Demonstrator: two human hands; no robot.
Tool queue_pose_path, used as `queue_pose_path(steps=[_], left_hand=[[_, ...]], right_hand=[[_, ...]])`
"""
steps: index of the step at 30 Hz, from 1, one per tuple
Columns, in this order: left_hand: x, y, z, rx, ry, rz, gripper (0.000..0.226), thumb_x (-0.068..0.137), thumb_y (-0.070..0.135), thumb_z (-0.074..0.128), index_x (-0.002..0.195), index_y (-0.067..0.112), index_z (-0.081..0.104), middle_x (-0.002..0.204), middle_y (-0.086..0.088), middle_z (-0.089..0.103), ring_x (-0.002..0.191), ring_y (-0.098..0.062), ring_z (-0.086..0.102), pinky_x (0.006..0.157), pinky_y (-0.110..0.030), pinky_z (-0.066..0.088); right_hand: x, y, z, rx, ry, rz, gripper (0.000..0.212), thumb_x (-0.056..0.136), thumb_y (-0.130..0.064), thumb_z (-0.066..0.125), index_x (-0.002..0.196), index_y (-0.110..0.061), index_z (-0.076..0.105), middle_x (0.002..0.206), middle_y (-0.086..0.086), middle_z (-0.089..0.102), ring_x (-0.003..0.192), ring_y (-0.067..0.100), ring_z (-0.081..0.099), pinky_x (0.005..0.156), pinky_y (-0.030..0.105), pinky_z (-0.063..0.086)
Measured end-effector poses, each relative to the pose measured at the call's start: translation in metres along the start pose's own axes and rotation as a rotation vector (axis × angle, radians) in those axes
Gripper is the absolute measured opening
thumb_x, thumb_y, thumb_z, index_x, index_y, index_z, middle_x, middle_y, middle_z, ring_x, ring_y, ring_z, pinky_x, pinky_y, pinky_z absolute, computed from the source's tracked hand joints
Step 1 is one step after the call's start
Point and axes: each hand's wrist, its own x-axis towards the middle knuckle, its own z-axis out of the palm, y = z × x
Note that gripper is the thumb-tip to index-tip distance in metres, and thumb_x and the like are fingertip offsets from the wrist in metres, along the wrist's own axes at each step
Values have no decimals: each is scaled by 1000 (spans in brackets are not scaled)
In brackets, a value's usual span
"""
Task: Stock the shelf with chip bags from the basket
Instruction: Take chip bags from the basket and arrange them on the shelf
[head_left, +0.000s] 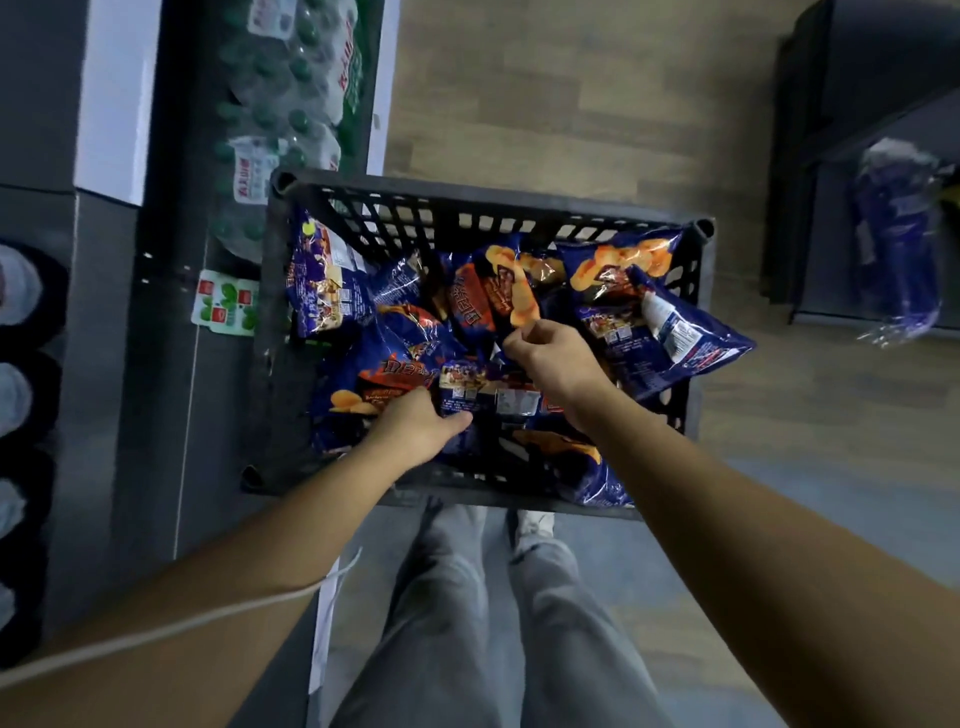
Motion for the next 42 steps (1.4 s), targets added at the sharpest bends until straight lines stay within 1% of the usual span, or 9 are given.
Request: queue_pose_path(steps=[5,9,19,26,32,34,37,40,42], left_hand=[[9,-3,11,-185,-13,44,33,87,40,71,113,21,64,108,1,69,102,-24,63,91,-34,48],[8,-1,12,-194,32,-17,41,86,40,73,113,14,58,109,-4,67,99,-26,61,87,-34,48],[-19,13,-7,-335,72,69,40,87,33,75,119,14,60,118,2,67,103,-18,61,96,-36,48],[-68,33,-42,-450,195,168,68,85,41,74,140,12,47,137,6,55,125,-22,54,105,-36,42],[-118,51,-77,-580,341,312,92,67,68,76,139,17,49,139,-1,58,127,-20,55,110,-48,43],[-146,68,-90,-608,395,342,75,77,56,76,136,16,53,137,0,60,127,-19,55,111,-48,42],[-176,81,-109,-631,460,385,31,90,27,72,117,20,61,115,7,69,109,-14,65,103,-40,49],[-212,90,-127,-652,549,424,38,87,32,75,120,20,60,117,8,69,111,-14,64,101,-38,50],[-235,93,-139,-680,592,449,38,86,32,75,120,21,61,118,6,69,110,-13,65,103,-44,49]], right_hand=[[8,6,8,-28,11,45,12,96,-21,62,98,-10,68,84,3,64,78,16,56,75,31,48],[7,4,6,-21,17,54,13,95,-20,63,100,-10,69,87,4,66,81,18,59,78,34,50],[-27,-17,-14,-14,18,-31,12,100,-21,59,99,-10,65,87,1,64,77,14,58,65,25,46],[-53,-50,-33,39,50,-189,19,98,-21,64,115,-12,64,118,7,69,111,27,65,101,44,53],[-86,-91,-46,67,34,-344,54,97,-24,66,147,-18,47,143,5,55,126,21,55,107,40,47],[-99,-106,-49,106,9,-376,57,97,-26,66,149,-18,44,146,5,54,127,23,56,110,47,46],[-117,-130,-51,171,-47,-419,52,98,-28,66,145,-18,47,138,7,61,117,24,64,96,42,55],[-143,-157,-54,250,-111,-469,40,100,-23,63,138,-17,51,118,5,69,94,18,71,62,23,55],[-165,-177,-54,278,-131,-533,36,99,-20,64,133,-15,54,112,4,70,83,11,72,54,18,53]])
